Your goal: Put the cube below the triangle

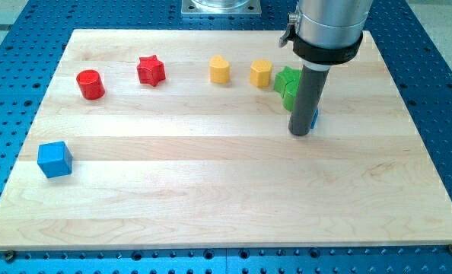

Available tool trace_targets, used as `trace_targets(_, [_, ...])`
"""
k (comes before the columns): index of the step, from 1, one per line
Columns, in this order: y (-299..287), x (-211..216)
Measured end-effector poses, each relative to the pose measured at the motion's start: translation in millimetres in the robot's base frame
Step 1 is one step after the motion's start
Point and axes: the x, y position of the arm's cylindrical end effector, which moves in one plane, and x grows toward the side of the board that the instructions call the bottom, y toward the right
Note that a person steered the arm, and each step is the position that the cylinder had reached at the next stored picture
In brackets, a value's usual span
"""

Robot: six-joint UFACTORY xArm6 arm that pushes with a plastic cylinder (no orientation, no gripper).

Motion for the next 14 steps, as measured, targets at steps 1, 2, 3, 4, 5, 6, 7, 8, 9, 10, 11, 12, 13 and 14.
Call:
trace_targets(1, [-58.9, 11.1])
trace_targets(2, [-179.3, 87.8])
trace_targets(3, [-344.3, 147.5])
trace_targets(4, [-423.0, 157.9])
trace_targets(5, [-410.7, 113.0])
trace_targets(6, [-387.7, 73.3])
trace_targets(7, [-355.3, 56.4])
trace_targets(8, [-227.7, 68.8])
trace_targets(9, [-167.8, 80.1])
trace_targets(10, [-231.5, 94.9])
trace_targets(11, [-190.9, 143.3])
trace_targets(12, [-167.8, 171.5])
trace_targets(13, [-107.9, 161.2])
trace_targets(14, [-149.4, 144.5])
